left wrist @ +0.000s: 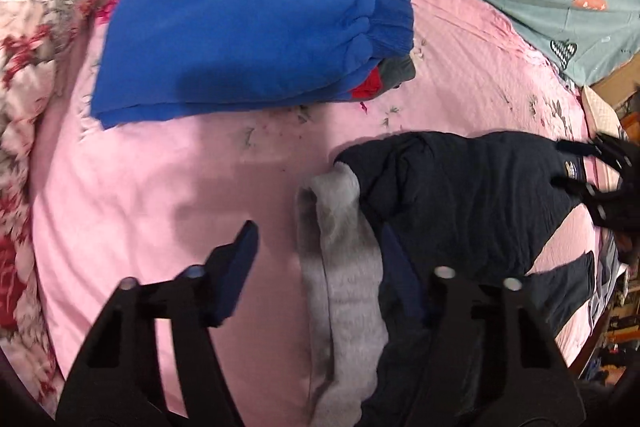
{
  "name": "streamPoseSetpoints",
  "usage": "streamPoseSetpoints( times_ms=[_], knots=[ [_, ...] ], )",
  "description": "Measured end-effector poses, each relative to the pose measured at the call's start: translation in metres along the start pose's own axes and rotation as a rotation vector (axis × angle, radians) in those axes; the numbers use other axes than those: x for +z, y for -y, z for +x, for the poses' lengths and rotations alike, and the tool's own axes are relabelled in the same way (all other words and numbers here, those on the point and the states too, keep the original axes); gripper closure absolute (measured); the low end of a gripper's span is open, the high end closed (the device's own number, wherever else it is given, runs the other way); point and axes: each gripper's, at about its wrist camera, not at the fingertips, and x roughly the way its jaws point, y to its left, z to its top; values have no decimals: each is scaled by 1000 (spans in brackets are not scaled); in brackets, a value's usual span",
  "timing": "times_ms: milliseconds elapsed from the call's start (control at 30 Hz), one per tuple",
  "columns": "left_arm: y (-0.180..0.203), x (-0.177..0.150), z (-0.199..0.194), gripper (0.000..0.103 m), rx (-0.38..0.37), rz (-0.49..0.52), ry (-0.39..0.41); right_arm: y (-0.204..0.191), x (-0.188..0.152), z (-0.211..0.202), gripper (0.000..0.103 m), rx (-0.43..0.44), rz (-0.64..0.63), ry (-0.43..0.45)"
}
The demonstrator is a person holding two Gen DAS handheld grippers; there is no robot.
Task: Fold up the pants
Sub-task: 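Grasp the grey waistband with the left tool while the right tool grasps the cuffs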
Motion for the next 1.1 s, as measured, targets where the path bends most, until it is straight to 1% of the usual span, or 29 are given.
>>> streamPoseSetpoints(
  times_ms=[133, 333, 367, 400, 433, 467, 533, 567, 600, 633, 667, 733, 767, 867, 933, 1033, 1067, 1100],
  knots=[
    [-5, 9, 12, 42, -39, 32, -34, 19, 21, 32, 49, 87, -61, -31],
    [-3, 22, 34, 42, -109, 76, -89, 32, 29, 56, 51, 178, -123, -88],
    [-3, 24, 37, 44, -111, 83, -97, 32, 28, 59, 54, 185, -136, -102],
    [-4, 26, 41, 47, -127, 85, -112, 30, 28, 63, 58, 189, -150, -115],
    [-4, 26, 43, 49, -137, 83, -118, 29, 26, 64, 59, 184, -165, -112],
    [-6, 27, 46, 50, -152, 79, -126, 27, 25, 63, 63, 174, -179, -106],
    [-8, 28, 46, 55, -164, 80, -127, 25, 25, 62, 78, 164, -173, -108],
    [-10, 28, 45, 68, -174, 78, -130, 25, 24, 62, 91, 151, -177, -115],
    [-12, 29, 46, 77, -191, 70, -140, 24, 21, 60, 96, 140, -192, -114],
    [-14, 29, 47, 78, -197, 65, -146, 22, 19, 58, 97, 131, -207, -115],
    [-15, 29, 47, 85, -207, 65, -147, 18, 16, 54, 99, 117, -217, -114],
    [-12, 28, 42, 91, -220, 80, -139, 9, 14, 43, 99, 94, -221, -95],
    [-8, 28, 35, 92, -225, 96, -123, 4, 13, 36, 99, 85, -219, -81],
    [2, 25, 15, 93, -226, 136, -83, -12, 7, 4, 100, 68, -210, -41],
    [13, 18, -8, 93, -235, 185, -47, -24, -3, -22, 100, 61, -219, -21],
    [29, -1, -46, 93, -243, 291, 6, -42, -30, -67, 100, 49, -250, -3],
    [34, -8, -57, 93, -247, 319, 13, -56, -44, -84, 100, 53, -260, -1],
    [39, -17, -68, 93, -254, 350, 18, -60, -53, -94, 100, 57, -267, -2]
  ],
)
